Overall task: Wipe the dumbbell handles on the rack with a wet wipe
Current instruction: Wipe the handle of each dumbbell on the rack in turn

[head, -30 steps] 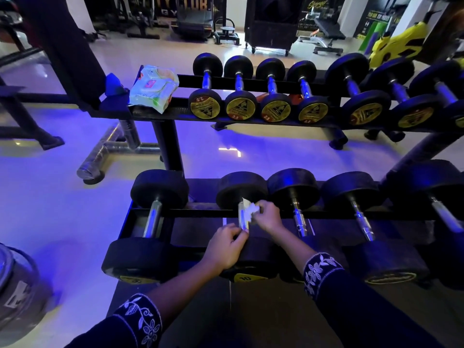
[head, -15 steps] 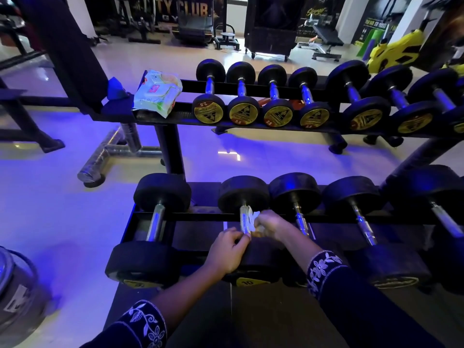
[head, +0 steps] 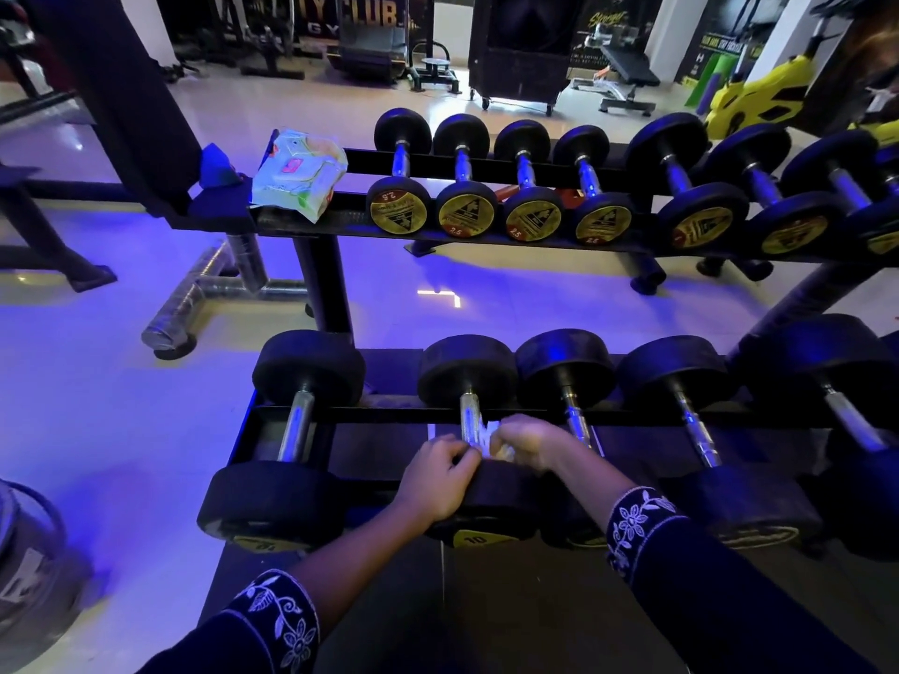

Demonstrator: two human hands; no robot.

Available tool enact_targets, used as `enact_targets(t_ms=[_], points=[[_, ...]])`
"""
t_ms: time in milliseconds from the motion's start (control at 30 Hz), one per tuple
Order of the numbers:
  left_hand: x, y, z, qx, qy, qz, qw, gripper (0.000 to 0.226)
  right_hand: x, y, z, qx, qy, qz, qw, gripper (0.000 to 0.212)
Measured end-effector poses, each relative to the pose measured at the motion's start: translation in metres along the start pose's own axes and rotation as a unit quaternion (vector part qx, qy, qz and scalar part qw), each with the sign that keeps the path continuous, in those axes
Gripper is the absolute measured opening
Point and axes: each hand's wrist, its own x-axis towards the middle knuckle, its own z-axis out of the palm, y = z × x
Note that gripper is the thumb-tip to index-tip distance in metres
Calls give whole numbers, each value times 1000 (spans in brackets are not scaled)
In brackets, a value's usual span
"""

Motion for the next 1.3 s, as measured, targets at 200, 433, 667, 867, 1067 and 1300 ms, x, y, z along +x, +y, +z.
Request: enact_targets(t_ms=[200, 433, 667, 867, 1067, 1300], points=[[-1, 4, 0, 4, -4, 0, 1000, 55, 23, -22, 12, 155, 78, -28, 985, 27], [-1, -2, -2, -12, -5, -1, 1000, 53, -2, 7, 0, -101, -10, 7, 995, 22], [-3, 2, -5, -19, 0, 12, 1000, 55, 19, -8, 23, 136, 80, -38, 987, 31], [-3, -4, -6, -41, 0, 2, 999, 53, -10, 0, 11, -163, 39, -30, 985, 23], [-5, 0, -8, -58, 2, 4, 998, 55, 11, -21, 24, 63, 123, -28, 990, 28], [-8, 2, -13, -59, 1, 4, 998, 47, -7, -16, 28, -241, 192, -124, 943, 15]])
